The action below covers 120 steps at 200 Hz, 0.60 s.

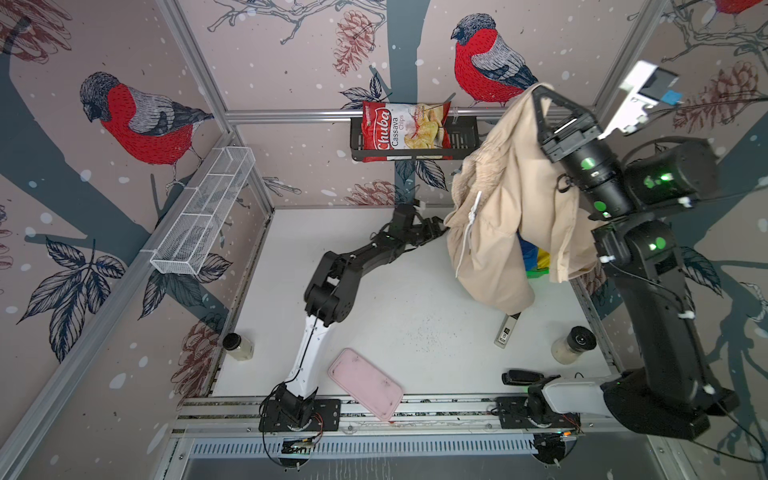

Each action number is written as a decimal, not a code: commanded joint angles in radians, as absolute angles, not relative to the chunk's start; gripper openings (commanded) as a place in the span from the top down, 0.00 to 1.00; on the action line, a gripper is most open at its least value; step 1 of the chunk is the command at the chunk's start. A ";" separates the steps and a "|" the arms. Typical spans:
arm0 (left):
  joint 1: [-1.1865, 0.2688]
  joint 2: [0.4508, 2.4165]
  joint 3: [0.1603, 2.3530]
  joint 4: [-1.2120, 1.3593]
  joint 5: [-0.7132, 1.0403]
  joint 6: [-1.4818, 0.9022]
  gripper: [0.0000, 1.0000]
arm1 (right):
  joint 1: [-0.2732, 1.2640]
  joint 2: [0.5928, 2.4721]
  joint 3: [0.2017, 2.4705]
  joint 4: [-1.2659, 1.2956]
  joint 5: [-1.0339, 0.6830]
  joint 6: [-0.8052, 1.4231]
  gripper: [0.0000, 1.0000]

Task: Fold and stack the shorts
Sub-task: 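Lift the beige shorts out of the basket with right gripper while left withdraws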

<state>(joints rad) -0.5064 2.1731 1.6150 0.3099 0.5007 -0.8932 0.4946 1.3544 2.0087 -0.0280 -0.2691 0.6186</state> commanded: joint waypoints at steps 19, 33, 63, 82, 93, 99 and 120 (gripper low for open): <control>-0.350 1.719 1.218 0.455 0.478 -0.879 0.21 | 0.619 1.373 1.975 -0.005 -0.257 0.541 1.00; -0.334 1.608 1.134 0.405 0.444 -0.812 0.20 | 0.668 1.381 1.955 -0.040 -0.200 0.485 1.00; -0.330 1.426 1.004 0.424 0.342 -0.770 0.15 | 0.748 1.428 1.975 -0.144 -0.167 0.419 1.00; -0.330 1.389 1.003 0.424 0.352 -0.763 0.13 | 0.797 1.445 2.011 -0.193 -0.165 0.383 1.00; -0.330 1.385 1.003 0.415 0.372 -0.771 0.13 | 0.816 1.444 2.032 -0.217 -0.155 0.366 1.00; -0.330 1.385 1.003 0.416 0.386 -0.781 0.14 | 0.825 1.441 2.040 -0.225 -0.147 0.355 1.00; -0.331 1.386 0.952 0.459 0.446 -0.835 0.17 | 0.837 1.407 2.027 -0.224 -0.065 0.317 1.00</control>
<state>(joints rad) -0.3309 1.3895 0.9871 0.4084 0.3805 -0.7902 0.8265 1.4391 2.0270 -0.2478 -0.1600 0.3882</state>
